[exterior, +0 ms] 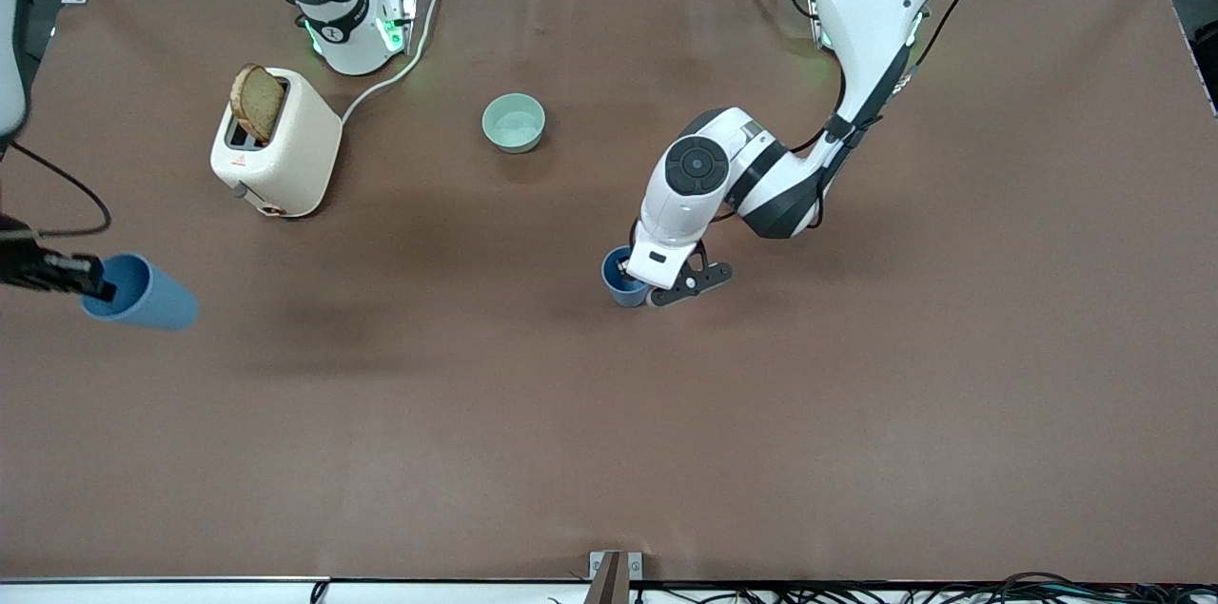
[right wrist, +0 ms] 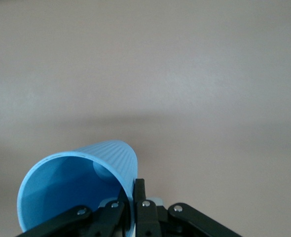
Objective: Stack blue cups with both arms
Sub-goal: 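Lower the blue cup upright at table center and open the left gripper, then withdraw the left gripper while the right gripper carries its cup toward center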
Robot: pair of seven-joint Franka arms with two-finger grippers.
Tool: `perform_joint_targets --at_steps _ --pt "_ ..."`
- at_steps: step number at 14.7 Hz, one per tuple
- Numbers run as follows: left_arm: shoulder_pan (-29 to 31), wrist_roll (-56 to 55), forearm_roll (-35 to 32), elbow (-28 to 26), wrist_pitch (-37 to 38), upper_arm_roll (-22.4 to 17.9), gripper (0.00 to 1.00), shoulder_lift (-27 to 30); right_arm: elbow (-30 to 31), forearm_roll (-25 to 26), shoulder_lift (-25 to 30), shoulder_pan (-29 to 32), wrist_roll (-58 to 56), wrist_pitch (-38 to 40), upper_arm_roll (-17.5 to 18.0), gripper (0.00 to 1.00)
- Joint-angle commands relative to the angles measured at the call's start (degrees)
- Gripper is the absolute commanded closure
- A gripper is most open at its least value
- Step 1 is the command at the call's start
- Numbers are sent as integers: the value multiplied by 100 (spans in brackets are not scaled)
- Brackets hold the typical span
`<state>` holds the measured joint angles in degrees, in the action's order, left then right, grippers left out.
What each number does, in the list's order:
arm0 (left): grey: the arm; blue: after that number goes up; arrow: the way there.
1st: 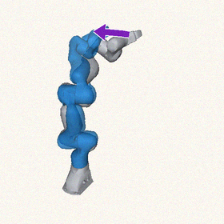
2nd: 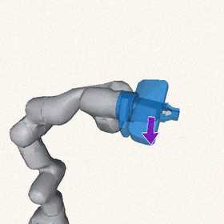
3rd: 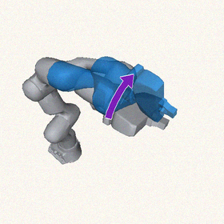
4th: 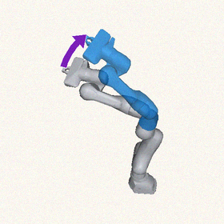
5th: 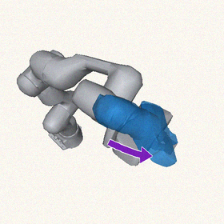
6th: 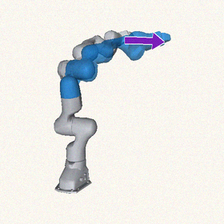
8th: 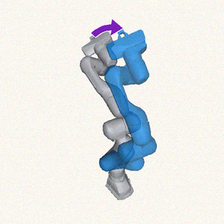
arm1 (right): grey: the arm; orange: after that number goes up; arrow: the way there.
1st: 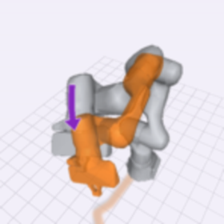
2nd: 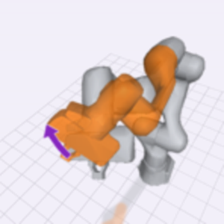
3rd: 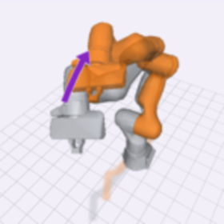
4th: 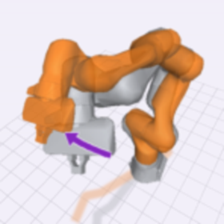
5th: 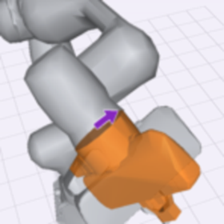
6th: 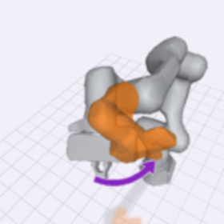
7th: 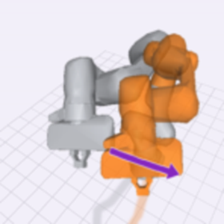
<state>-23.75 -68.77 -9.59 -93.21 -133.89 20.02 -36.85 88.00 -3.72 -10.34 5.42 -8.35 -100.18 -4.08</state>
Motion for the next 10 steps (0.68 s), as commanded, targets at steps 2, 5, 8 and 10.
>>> perform_joint_targets --at_steps 2,5,8,10 --pt "238 -14 -131 364 519 -24 0 492 314 310 865 -15 263 455 276 95" --pt "765 511 -201 952 1783 -7 0 1143 375 301 1182 -24 351 964 293 95" --pt "1380 1521 -201 1059 2575 -7 0 1889 481 301 1306 -50 981 1001 643 97" --pt "1766 2372 -201 1068 3138 -15 0 2408 472 301 1280 -59 1876 966 1248 98"
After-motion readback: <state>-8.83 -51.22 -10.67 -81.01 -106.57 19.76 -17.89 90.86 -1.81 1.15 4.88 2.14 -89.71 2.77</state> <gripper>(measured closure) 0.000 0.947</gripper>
